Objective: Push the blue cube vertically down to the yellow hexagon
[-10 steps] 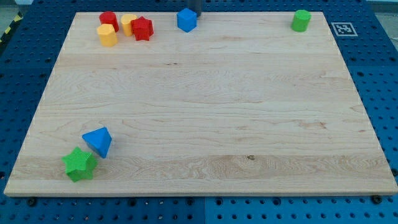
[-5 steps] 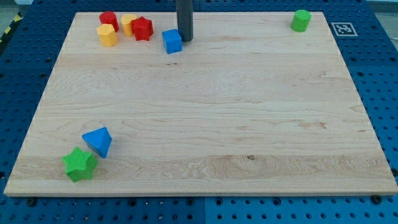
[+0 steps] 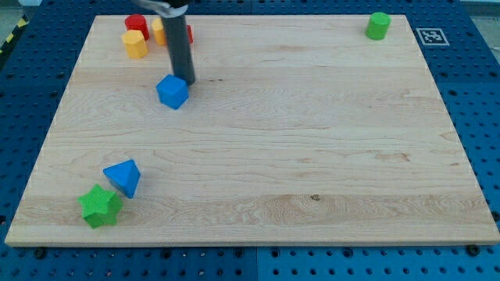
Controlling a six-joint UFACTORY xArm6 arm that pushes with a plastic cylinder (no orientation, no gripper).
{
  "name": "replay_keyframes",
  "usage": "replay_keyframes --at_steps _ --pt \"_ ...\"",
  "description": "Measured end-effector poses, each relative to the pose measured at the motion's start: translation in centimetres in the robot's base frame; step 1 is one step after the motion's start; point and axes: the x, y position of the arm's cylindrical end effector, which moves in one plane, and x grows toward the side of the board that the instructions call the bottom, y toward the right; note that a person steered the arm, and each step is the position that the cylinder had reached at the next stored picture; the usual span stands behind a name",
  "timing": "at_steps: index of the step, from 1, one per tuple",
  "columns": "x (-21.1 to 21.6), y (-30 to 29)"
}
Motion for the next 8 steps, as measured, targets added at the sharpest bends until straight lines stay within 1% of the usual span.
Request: replay_keyframes --at_steps 1,3,4,6,7,8 --pt "2.5 -2.9" --pt "9.6 -3.8" --pt "11.5 -3.8" --pt "14.0 -3.8" --pt "14.4 -4.1" --pt "15.1 -5.3"
